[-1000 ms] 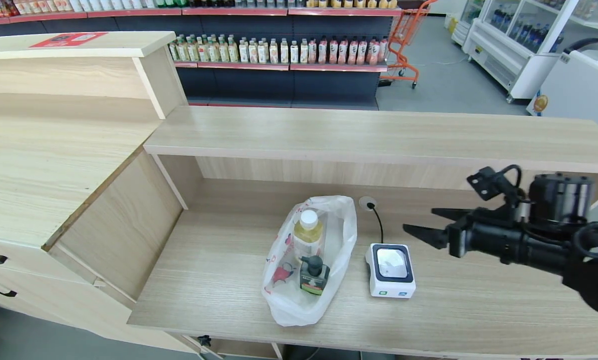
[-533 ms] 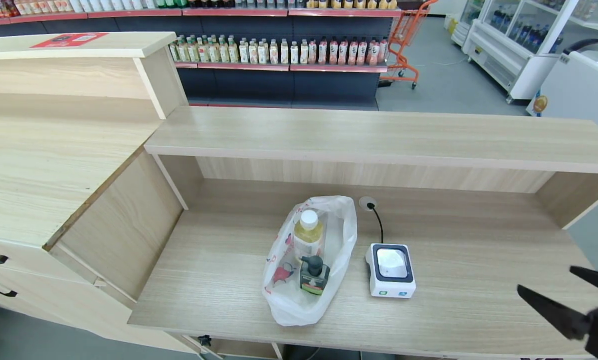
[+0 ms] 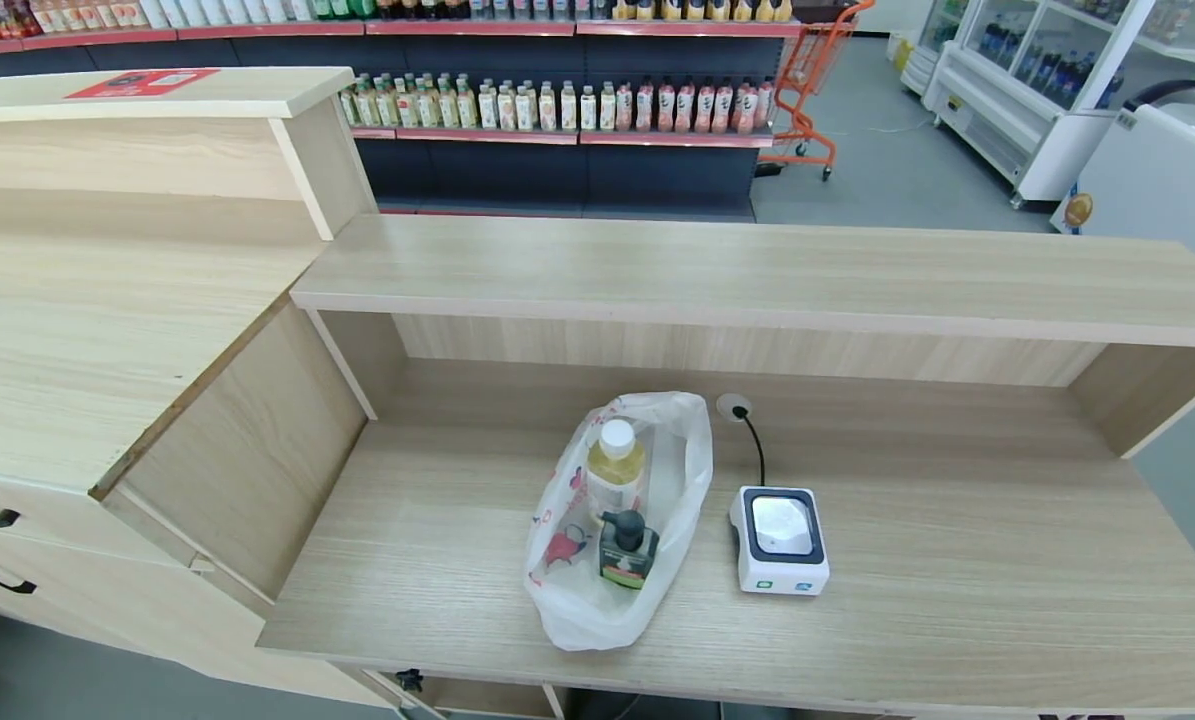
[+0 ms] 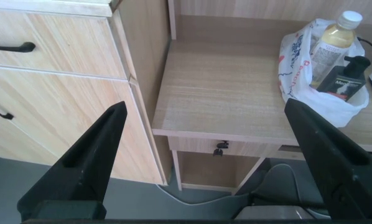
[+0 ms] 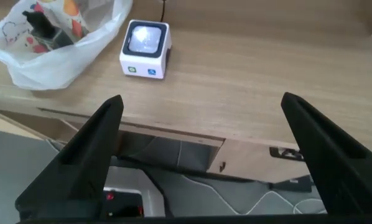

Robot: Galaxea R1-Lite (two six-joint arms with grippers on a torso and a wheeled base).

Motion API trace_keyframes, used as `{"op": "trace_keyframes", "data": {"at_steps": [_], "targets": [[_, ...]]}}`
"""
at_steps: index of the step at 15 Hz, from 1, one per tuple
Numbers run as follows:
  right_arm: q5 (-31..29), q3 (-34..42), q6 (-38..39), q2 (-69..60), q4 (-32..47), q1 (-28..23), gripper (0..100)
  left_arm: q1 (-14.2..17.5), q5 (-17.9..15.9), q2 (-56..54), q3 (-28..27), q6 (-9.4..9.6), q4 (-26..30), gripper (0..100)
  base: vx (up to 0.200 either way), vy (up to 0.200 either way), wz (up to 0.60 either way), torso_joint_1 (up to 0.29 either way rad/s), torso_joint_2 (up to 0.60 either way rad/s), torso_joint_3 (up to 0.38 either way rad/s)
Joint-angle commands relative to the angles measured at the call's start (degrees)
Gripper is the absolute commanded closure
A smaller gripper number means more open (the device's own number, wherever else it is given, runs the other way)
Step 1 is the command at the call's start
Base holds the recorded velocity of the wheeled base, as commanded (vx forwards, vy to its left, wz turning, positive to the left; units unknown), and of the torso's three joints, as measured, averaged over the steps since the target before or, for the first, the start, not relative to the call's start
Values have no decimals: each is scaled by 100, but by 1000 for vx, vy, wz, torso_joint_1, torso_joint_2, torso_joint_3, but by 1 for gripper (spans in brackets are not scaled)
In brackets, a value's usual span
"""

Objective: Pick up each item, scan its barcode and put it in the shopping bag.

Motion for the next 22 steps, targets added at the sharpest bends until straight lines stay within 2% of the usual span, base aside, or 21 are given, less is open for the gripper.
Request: {"op": "trace_keyframes", "data": {"at_steps": [1,11,22], "targets": [[2,38,17,-485,5,11,0,1,0,9,0,0,-1,0,0,0,0,0,0,0],[-7,38,17,-485,5,2,0,1,0,35,0,0,-1,0,0,0,0,0,0,0],[-15,38,17,-485,5,11,0,1,0,9,0,9,-1,0,0,-200,0,4,1,2]]}}
